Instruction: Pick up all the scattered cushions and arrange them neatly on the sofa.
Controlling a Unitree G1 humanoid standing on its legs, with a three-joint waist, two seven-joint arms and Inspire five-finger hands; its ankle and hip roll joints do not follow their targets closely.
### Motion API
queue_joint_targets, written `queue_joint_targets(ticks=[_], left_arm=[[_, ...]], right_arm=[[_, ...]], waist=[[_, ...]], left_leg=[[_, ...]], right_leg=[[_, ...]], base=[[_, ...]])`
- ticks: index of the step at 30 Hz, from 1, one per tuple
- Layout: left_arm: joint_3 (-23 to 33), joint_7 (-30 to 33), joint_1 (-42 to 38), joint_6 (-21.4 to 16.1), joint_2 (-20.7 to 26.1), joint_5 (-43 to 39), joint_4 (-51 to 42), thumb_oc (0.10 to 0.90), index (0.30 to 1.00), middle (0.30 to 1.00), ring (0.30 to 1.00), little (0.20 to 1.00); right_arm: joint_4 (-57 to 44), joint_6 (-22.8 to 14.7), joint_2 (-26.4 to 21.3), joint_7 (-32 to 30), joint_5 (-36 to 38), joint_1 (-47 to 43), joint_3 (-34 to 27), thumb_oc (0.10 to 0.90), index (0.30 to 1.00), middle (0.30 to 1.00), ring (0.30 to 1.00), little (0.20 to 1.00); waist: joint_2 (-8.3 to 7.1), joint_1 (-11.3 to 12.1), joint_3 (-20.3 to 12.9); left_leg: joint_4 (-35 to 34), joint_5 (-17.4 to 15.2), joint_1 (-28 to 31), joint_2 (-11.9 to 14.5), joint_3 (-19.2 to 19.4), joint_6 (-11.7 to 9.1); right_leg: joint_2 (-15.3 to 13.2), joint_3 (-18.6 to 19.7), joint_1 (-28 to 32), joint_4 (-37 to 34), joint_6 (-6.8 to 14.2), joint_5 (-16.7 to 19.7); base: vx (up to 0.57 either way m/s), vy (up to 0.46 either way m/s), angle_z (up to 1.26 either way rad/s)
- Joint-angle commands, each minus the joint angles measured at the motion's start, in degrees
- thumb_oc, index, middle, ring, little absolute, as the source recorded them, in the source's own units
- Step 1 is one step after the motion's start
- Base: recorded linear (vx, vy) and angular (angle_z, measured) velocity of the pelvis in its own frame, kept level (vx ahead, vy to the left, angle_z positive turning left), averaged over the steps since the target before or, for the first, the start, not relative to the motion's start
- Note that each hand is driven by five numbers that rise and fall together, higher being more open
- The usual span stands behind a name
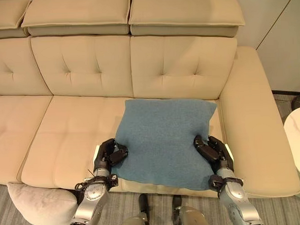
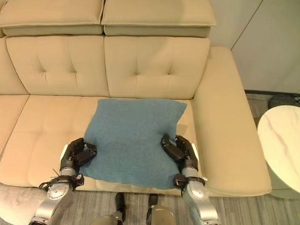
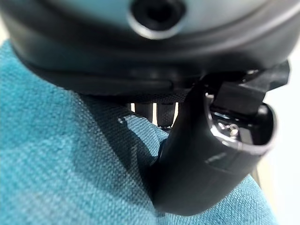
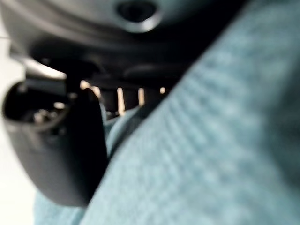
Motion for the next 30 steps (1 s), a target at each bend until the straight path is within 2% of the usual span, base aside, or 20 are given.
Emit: queue_joint_targets(ticks=[1,2,4,5,8,9,11,12,14,16,27,30], left_arm=[[-2.8,-6.4,-4.9,-7.5,-3.1,2.1,-11.4,0.400,0.300,0.300,0.300,0.300],[-3.1,-6.7,-4.7,-7.4,-3.9,1.4,-11.6,0.400,0.300,0.300,0.300,0.300],[-3.1,-6.5,-4.7,-7.4,-3.9,1.3,-11.6,0.400,0.300,0.300,0.300,0.300],[-3.1,-6.7,-4.5,-7.3,-3.9,0.8,-11.8,0.400,0.300,0.300,0.300,0.300],[-3.0,-6.8,-4.3,-7.2,-3.8,0.7,-12.0,0.400,0.300,0.300,0.300,0.300],[-3.1,-6.7,-3.9,-7.0,-3.7,0.9,-12.1,0.400,0.300,0.300,0.300,0.300],[-3.2,-5.9,-4.1,-6.8,-3.8,1.2,-12.3,0.400,0.300,0.300,0.300,0.300],[-3.3,-6.1,-4.1,-6.8,-3.9,1.0,-12.1,0.400,0.300,0.300,0.300,0.300],[-3.6,-6.1,-3.9,-6.9,-3.9,1.1,-12.2,0.400,0.300,0.300,0.300,0.300],[-4.1,-6.6,-3.4,-6.7,-3.4,1.4,-12.2,0.400,0.300,0.300,0.300,0.300],[-0.5,-5.6,-2.9,-7.2,-0.7,2.3,-13.8,0.400,0.300,0.300,0.300,0.300],[0.4,-2.2,-8.6,-9.1,0.6,5.6,-15.9,0.400,0.300,0.300,0.300,0.300]], right_arm=[[-9.6,-7.8,1.1,4.1,-0.3,-5.3,1.7,0.400,0.300,0.300,0.300,0.300],[-10.3,-7.8,0.0,4.1,0.2,-4.8,1.0,0.400,0.300,0.300,0.300,0.300],[-10.1,-7.8,-0.4,4.0,0.2,-4.9,1.2,0.400,0.300,0.300,0.300,0.300],[-9.8,-7.4,-0.8,4.3,0.2,-4.9,1.5,0.400,0.300,0.300,0.300,0.300],[-9.7,-7.1,-0.9,4.4,0.4,-4.8,1.6,0.400,0.300,0.300,0.300,0.300],[-9.4,-7.1,-0.9,4.2,0.5,-4.6,1.5,0.400,0.300,0.300,0.300,0.300],[-9.5,-7.2,-1.0,3.6,0.2,-4.2,1.2,0.400,0.300,0.300,0.300,0.300],[-9.6,-7.1,-1.1,3.5,0.2,-4.1,1.1,0.400,0.300,0.300,0.300,0.300],[-9.3,-7.0,-1.2,3.6,-0.1,-3.7,1.1,0.400,0.300,0.300,0.300,0.300],[-9.4,-6.8,-1.0,3.9,-0.5,-3.1,0.6,0.400,0.300,0.300,0.300,0.300],[-9.8,-6.0,0.7,3.9,-3.4,-5.7,1.0,0.400,0.300,0.300,0.300,0.300],[-10.7,-7.6,-0.5,1.0,-8.1,-12.0,1.1,0.400,0.300,0.300,0.300,0.300]], waist=[[-1.58,-0.3,-6.5],[-1.63,-0.6,-6.4],[-1.60,-0.5,-6.1],[-1.58,-0.5,-6.0],[-1.72,-0.5,-6.0],[-2.02,-0.4,-6.5],[-1.66,-0.1,-6.7],[-1.26,0.0,-6.9],[-0.63,-0.2,-7.3],[-0.08,-0.8,-8.3],[-1.02,0.2,-8.4],[-1.39,0.6,-7.5]], left_leg=[[7.1,-12.1,-0.2,-3.9,0.2,-1.1],[13.0,-13.6,-1.8,-3.1,0.5,-3.1],[15.5,-14.0,-2.9,-2.8,0.0,-3.6],[16.0,-13.4,-4.0,-1.5,-0.5,-4.2],[15.5,-12.9,-4.5,-0.5,-0.2,-4.2],[12.6,-11.1,-4.9,1.6,-0.1,-4.4],[9.2,-8.4,-5.9,3.1,-2.0,-5.0],[7.8,-8.1,-5.6,3.5,-3.0,-5.2],[7.3,-8.0,-4.8,3.5,-4.7,-5.6],[5.3,-8.0,-2.7,3.1,-4.1,-5.4],[4.7,-10.1,-1.9,0.0,-0.3,-2.1],[4.5,-9.6,-5.2,-0.2,-0.3,-1.9]], right_leg=[[0.1,-0.2,3.2,-6.9,3.4,-1.2],[-0.1,-0.8,5.9,-9.1,2.8,-1.2],[-0.1,-0.6,6.6,-9.5,2.5,-1.4],[-0.5,-0.5,7.5,-9.9,2.5,-1.8],[-0.8,-0.6,8.0,-10.3,2.6,-1.8],[-1.2,-0.5,8.2,-10.4,3.0,-1.9],[-1.0,-0.2,8.3,-10.1,3.4,-2.5],[-0.9,0.3,8.1,-9.8,3.3,-2.9],[-1.2,0.8,8.7,-9.6,3.4,-3.0],[-1.8,1.5,9.6,-9.5,3.8,-3.0],[-5.3,4.7,7.1,-7.8,6.4,-1.5],[-5.5,4.7,4.0,-8.4,6.6,-0.6]], base=[[0.10,-0.076,0.23],[0.08,-0.047,0.30],[0.06,0.000,0.23],[0.03,0.041,0.07],[0.04,0.050,-0.01],[0.11,0.090,0.02],[0.13,0.133,-0.01],[0.11,0.156,-0.08],[0.13,0.179,-0.19],[0.18,0.216,-0.26],[0.08,0.150,-0.16],[-0.06,0.013,-0.02]])
